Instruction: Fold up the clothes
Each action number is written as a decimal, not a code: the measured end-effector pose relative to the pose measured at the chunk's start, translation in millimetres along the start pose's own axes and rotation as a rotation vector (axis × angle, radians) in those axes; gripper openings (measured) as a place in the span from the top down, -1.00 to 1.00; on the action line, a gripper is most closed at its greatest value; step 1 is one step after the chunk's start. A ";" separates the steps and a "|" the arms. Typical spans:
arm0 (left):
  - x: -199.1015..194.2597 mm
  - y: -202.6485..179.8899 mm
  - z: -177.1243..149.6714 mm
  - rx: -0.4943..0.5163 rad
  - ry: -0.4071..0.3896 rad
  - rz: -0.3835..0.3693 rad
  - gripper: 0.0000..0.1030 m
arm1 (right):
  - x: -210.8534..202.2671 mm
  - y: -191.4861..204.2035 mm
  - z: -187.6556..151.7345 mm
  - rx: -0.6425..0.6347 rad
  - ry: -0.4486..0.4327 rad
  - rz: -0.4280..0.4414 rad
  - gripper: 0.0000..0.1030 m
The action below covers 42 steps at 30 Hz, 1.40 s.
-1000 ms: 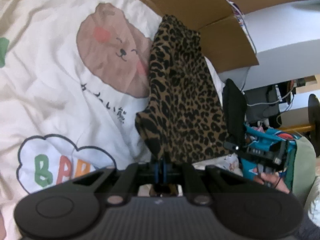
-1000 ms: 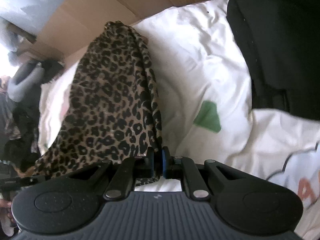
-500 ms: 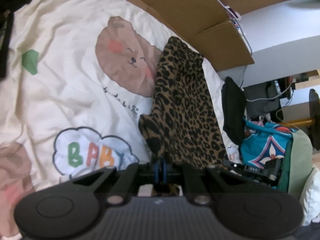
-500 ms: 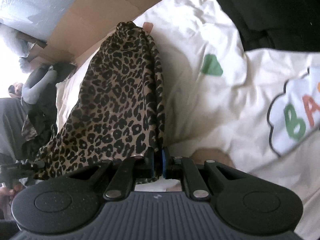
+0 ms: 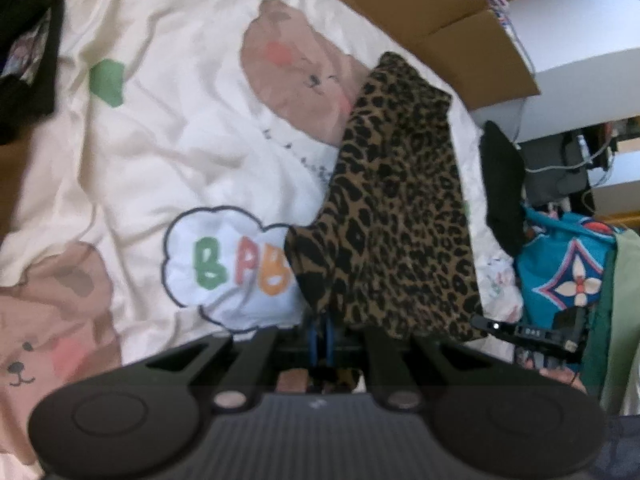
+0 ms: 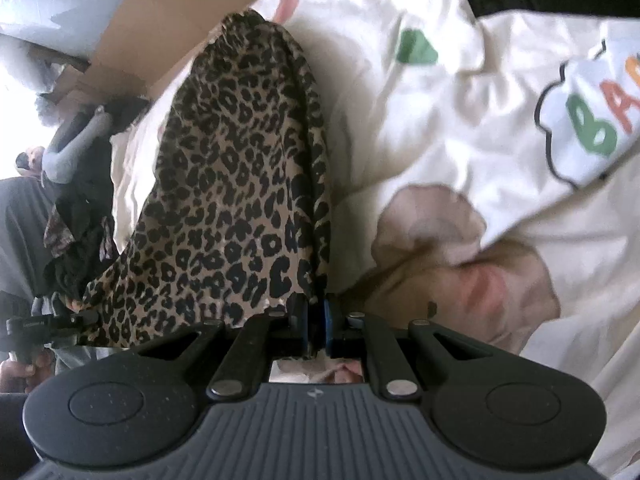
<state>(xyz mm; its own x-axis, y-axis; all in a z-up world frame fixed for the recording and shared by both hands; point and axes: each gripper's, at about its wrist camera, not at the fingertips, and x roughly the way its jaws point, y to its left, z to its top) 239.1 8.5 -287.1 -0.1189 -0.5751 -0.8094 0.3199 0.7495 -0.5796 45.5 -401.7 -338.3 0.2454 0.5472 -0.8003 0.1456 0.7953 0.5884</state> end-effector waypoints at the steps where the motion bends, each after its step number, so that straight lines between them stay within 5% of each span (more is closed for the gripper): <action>1: 2.9 1.9 0.4 0.002 0.004 0.004 0.91 | 2.1 -0.3 0.8 0.007 0.004 -0.003 0.90; 12: 53.2 25.3 -14.9 -0.038 0.054 0.081 0.88 | 7.7 -1.2 11.3 0.036 0.017 -0.072 0.89; 18: 56.3 31.9 -20.3 -0.070 0.073 0.178 0.54 | 5.4 0.6 11.9 0.008 0.030 -0.136 0.81; 21: 46.2 27.2 -16.2 -0.048 0.079 0.231 0.47 | -10.7 5.2 15.9 -0.033 -0.005 -0.181 0.71; 23: 35.1 24.1 -8.6 -0.040 0.061 0.257 0.38 | -22.1 5.6 21.3 -0.037 -0.039 -0.172 0.45; 27: 16.3 14.0 11.2 -0.026 -0.001 0.244 0.30 | -39.1 10.2 32.4 -0.074 -0.107 -0.152 0.18; 34: 22.6 -19.8 48.9 0.030 -0.087 0.190 0.29 | -40.7 19.7 55.7 -0.162 -0.147 -0.145 0.16; 42: 65.6 -50.3 76.3 0.121 -0.079 0.159 0.30 | -11.0 40.1 81.1 -0.261 -0.150 -0.159 0.16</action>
<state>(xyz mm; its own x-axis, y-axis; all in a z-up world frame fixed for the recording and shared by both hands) 287.0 -91.9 -303.8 0.0141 -0.4805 -0.8769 0.4401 0.7904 -0.4260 126.3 -396.9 -296.6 0.3802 0.3823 -0.8422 -0.0520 0.9180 0.3932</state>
